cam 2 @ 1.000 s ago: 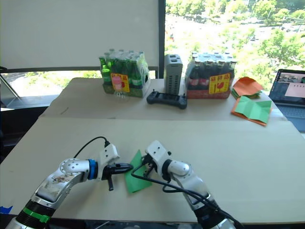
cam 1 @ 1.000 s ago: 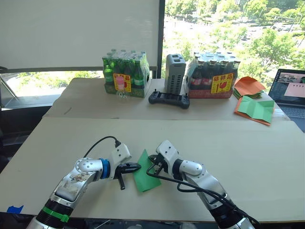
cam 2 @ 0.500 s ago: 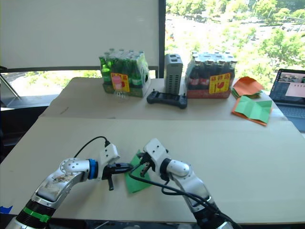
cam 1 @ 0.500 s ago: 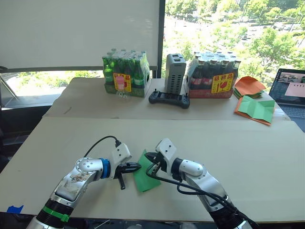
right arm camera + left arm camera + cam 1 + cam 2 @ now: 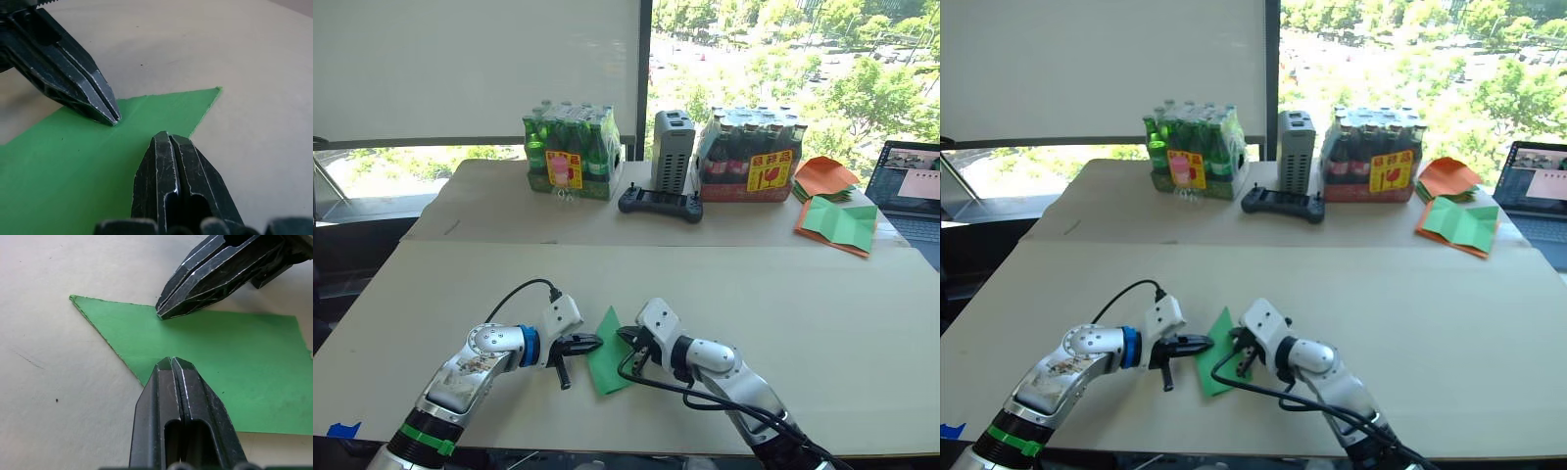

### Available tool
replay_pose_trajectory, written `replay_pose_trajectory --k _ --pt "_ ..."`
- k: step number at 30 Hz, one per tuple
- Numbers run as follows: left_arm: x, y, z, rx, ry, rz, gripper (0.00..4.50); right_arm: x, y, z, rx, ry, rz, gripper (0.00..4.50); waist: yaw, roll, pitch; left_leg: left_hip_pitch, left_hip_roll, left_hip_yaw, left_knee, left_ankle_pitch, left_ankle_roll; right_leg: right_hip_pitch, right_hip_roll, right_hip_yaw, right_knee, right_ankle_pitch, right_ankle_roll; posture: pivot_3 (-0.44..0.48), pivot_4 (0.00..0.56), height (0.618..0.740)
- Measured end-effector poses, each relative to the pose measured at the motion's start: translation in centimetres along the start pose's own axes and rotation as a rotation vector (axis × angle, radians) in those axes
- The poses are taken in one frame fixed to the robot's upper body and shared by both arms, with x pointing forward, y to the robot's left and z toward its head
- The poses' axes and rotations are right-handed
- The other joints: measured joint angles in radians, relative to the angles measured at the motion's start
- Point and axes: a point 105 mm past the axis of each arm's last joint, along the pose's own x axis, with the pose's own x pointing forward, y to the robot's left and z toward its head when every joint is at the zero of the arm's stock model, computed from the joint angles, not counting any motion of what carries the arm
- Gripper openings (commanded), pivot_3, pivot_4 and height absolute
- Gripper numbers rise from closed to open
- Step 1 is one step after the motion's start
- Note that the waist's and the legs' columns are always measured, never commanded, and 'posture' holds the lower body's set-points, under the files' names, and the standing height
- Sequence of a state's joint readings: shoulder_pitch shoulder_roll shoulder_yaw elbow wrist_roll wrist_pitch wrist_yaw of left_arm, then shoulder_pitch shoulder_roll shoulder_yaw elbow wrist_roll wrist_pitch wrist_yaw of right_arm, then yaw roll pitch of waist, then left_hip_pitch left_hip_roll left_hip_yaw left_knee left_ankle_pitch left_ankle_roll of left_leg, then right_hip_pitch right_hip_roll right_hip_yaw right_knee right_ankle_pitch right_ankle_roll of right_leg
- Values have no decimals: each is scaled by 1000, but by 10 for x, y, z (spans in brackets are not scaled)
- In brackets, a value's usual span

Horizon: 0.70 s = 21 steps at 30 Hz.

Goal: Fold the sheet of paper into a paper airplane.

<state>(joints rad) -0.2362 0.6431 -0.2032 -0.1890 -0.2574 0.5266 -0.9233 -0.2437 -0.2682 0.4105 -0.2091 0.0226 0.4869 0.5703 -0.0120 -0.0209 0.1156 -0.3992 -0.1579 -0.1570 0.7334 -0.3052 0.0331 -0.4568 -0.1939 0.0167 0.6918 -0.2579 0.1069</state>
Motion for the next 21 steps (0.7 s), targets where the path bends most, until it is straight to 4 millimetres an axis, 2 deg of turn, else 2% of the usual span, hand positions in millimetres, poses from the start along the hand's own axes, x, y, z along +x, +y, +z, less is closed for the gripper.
replay_pose_trajectory --k 7,21 --pt "0 0 0 1 0 -1 39 -7 4 -2 -5 3 6 0 1 0 0 0 0 0 0 0 0 0 0 0 -1 0 0 0 150 675" --pt "4 -1 2 9 -3 -13 39 -34 24 -12 -7 58 103 0 15 0 0 0 0 0 -1 -1 2 1 0 -1 -4 0 0 0 150 675"
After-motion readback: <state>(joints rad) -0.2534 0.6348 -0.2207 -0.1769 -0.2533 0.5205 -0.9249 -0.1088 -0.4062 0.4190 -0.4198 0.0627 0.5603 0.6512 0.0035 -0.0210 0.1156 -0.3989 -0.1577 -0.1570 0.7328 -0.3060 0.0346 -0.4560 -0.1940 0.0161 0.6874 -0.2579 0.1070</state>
